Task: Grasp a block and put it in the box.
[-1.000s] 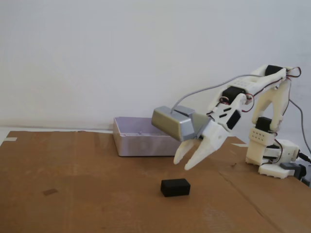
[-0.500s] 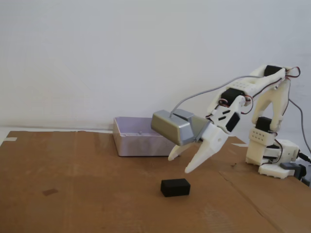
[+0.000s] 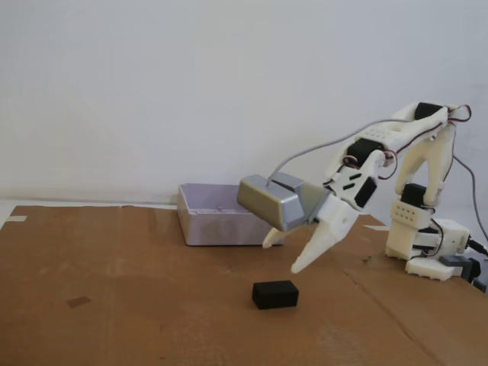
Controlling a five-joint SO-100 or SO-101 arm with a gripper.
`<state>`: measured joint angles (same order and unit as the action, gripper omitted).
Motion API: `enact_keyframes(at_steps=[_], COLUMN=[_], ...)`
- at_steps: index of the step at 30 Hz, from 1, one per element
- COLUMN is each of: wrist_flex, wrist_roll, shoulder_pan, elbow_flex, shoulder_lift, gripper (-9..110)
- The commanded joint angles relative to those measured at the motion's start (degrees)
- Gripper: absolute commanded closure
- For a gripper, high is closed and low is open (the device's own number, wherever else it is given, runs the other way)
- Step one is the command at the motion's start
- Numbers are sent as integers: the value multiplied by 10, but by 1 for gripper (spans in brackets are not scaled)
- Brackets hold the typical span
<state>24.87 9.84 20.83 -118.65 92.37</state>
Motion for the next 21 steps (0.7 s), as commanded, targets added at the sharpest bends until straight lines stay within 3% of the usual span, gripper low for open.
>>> enact_keyframes(at_steps=[1,21], wrist_flex=[-3,1], wrist_roll=[4,0], shoulder_pan=[18,25], elbow_flex=[72,128], shoulder_lift=[1,-91], gripper=[59,59])
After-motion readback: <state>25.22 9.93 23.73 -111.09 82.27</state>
